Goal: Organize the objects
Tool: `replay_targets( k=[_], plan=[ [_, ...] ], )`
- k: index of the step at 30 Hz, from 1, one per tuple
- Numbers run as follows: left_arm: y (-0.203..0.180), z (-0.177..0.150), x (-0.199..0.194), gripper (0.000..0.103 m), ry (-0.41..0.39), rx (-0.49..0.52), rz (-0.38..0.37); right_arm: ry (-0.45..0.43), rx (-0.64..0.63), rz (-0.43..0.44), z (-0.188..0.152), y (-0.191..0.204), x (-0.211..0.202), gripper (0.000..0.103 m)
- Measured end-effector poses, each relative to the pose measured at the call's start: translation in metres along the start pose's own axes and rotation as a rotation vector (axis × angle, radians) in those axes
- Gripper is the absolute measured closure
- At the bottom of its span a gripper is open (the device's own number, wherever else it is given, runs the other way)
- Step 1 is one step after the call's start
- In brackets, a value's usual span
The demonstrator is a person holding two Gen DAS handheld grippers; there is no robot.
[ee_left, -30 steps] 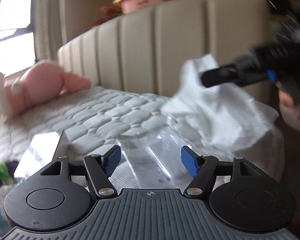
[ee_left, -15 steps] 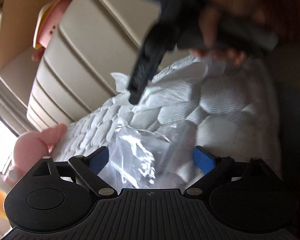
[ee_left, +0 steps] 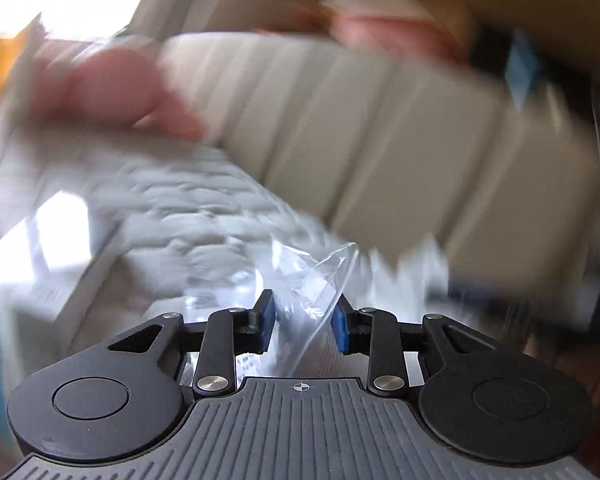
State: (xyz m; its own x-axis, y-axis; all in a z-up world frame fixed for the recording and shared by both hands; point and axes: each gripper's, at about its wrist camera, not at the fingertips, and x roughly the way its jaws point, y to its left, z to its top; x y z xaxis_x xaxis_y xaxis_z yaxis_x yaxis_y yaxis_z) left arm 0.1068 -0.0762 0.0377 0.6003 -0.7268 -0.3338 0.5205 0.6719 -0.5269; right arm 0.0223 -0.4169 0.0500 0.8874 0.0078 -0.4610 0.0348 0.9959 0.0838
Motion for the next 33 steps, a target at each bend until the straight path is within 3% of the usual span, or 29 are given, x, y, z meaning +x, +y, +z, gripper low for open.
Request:
replay_targets(
  k=[2,4,5,6,8,11,13,16,20,22,25,27,33],
  plan=[
    [0.021,0.006,-0.012,0.070,-0.040,-0.096,0.051,0.055,-0.005,0.018,-0.002,0.003,0.011,0.022],
    [0.038,0.005,-0.022,0.067,-0.066,-0.147,0.120,0.098,0.002,0.026,-0.008,0.007,0.024,0.023],
    [0.046,0.003,-0.026,0.067,-0.073,-0.168,0.146,0.117,0.006,0.030,-0.011,0.009,0.031,0.032],
    [0.053,0.001,-0.031,0.068,-0.082,-0.187,0.169,0.136,0.007,0.041,-0.014,0.013,0.037,0.056],
    [0.065,-0.002,-0.037,0.070,-0.101,-0.209,0.213,0.145,0.002,0.076,-0.012,0.025,0.042,0.087],
    [0.065,-0.005,-0.041,0.073,-0.131,-0.158,0.268,0.118,-0.012,0.161,-0.003,0.050,0.042,0.093],
    [0.066,-0.007,-0.042,0.071,-0.126,-0.146,0.266,0.088,0.009,0.277,0.011,0.069,0.038,0.093],
    [0.067,-0.011,-0.032,0.054,-0.085,-0.141,0.193,0.051,0.125,0.549,0.039,0.097,0.042,0.093],
    [0.061,-0.013,-0.015,0.051,-0.022,-0.081,0.211,0.085,0.226,0.767,0.063,0.137,0.078,0.093],
    [0.062,-0.010,-0.011,0.051,-0.020,-0.074,0.226,0.147,0.180,0.768,0.066,0.159,0.106,0.093],
    [0.066,-0.003,-0.006,0.051,-0.028,-0.080,0.232,0.234,0.079,0.669,0.063,0.183,0.141,0.078],
    [0.070,0.000,-0.005,0.050,-0.031,-0.093,0.228,0.225,0.017,0.607,0.058,0.187,0.146,0.054],
    [0.077,-0.009,-0.013,0.042,-0.023,-0.107,0.190,0.161,-0.018,0.519,0.049,0.168,0.127,0.036]
  ],
)
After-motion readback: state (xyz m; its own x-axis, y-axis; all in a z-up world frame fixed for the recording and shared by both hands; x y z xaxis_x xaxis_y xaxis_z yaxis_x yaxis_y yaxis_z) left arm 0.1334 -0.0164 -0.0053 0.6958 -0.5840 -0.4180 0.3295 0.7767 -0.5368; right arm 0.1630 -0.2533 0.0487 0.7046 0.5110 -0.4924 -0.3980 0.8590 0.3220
